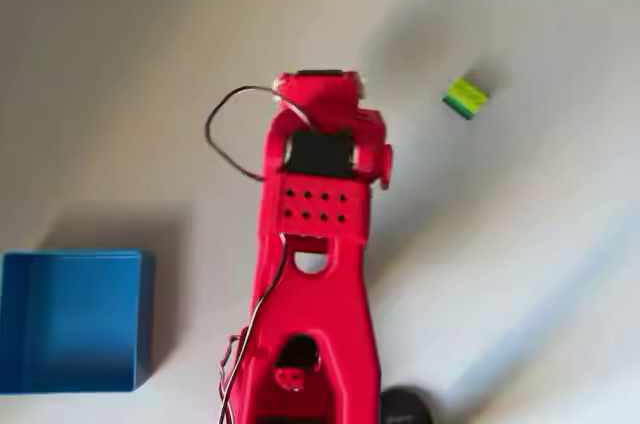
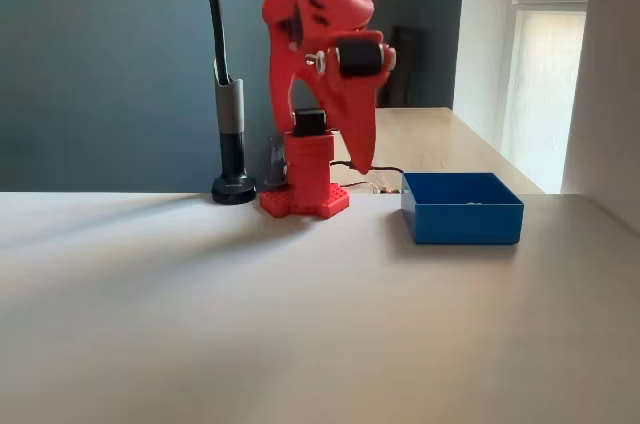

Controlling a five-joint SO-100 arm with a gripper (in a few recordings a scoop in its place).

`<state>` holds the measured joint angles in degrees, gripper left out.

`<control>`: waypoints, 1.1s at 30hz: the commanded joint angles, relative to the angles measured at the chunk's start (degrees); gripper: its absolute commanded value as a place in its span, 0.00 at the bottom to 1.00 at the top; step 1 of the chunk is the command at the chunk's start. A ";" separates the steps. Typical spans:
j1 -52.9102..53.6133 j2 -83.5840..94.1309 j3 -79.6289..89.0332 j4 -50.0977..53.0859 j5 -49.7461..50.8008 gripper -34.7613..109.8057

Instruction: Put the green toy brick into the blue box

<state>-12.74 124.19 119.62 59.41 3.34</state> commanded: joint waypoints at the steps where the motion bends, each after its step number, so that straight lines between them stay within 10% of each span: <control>1: 4.22 3.60 1.05 -0.70 0.70 0.24; 33: 11.43 51.77 48.08 -3.16 1.32 0.24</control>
<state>-1.14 172.79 165.67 56.87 3.69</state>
